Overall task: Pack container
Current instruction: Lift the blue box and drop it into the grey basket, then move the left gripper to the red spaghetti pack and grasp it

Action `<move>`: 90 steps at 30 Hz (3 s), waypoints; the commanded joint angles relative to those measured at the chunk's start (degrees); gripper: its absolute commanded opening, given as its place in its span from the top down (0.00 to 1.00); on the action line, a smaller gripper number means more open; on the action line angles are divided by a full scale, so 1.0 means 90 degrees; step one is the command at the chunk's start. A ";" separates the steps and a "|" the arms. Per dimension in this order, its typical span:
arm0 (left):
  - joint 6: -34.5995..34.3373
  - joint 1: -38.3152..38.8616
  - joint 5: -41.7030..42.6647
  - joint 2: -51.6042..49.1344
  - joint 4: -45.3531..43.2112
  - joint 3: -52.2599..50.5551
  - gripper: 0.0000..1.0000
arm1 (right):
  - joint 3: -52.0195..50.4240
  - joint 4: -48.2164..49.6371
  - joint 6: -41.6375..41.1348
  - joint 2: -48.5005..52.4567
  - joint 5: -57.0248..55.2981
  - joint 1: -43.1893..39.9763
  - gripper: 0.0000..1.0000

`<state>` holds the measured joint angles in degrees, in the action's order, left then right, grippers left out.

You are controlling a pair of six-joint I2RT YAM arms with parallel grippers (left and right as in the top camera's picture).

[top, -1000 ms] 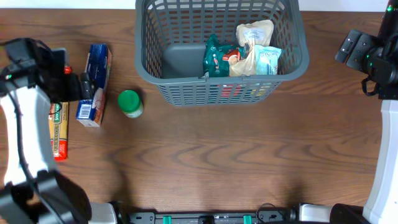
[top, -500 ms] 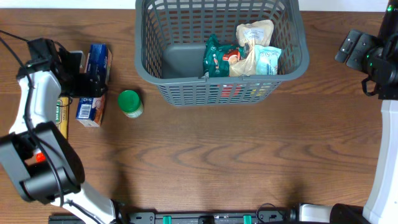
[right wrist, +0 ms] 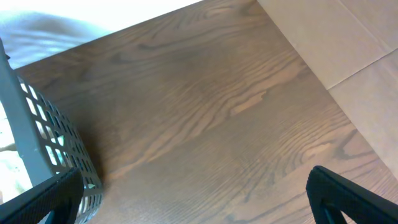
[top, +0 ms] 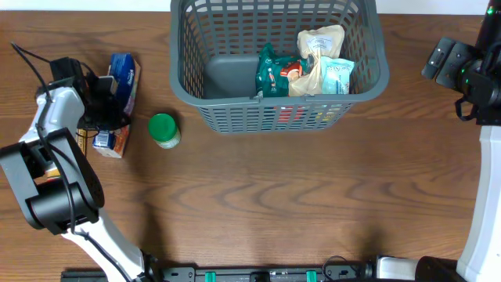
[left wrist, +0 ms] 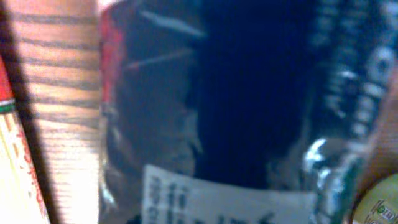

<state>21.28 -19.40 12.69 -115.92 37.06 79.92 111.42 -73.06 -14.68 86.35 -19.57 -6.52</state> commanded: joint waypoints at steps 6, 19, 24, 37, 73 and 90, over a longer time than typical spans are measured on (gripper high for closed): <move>-0.0209 -0.0002 0.0041 0.0743 -0.0158 0.0454 0.94 | 0.0032 -0.0010 -0.0080 0.0002 -0.0107 -0.0027 0.01; -0.0119 0.1107 0.0559 0.2943 -0.0158 0.2902 0.95 | 0.0032 -0.0010 -0.0080 0.0002 -0.0107 -0.0027 0.01; 0.0668 0.2268 0.0855 0.3169 -0.0270 0.3189 0.94 | 0.0032 -0.0010 -0.0080 0.0002 -0.0107 -0.0027 0.01; 0.2601 0.4255 0.0855 0.2324 0.0109 0.3189 0.95 | 0.0032 -0.0010 -0.0080 0.0002 -0.0107 -0.0027 0.01; 0.2800 0.4957 0.0818 0.1277 0.2363 0.3128 0.01 | 0.0032 -0.0010 -0.0080 0.0002 -0.0107 -0.0027 0.01; 0.0109 0.4041 -0.0821 0.1328 0.1564 0.4750 0.02 | 0.0032 -0.0010 -0.0080 0.0002 -0.0107 -0.0027 0.01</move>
<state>32.80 19.94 11.66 -105.25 50.94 116.77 111.42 -73.06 -14.68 86.35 -19.57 -6.52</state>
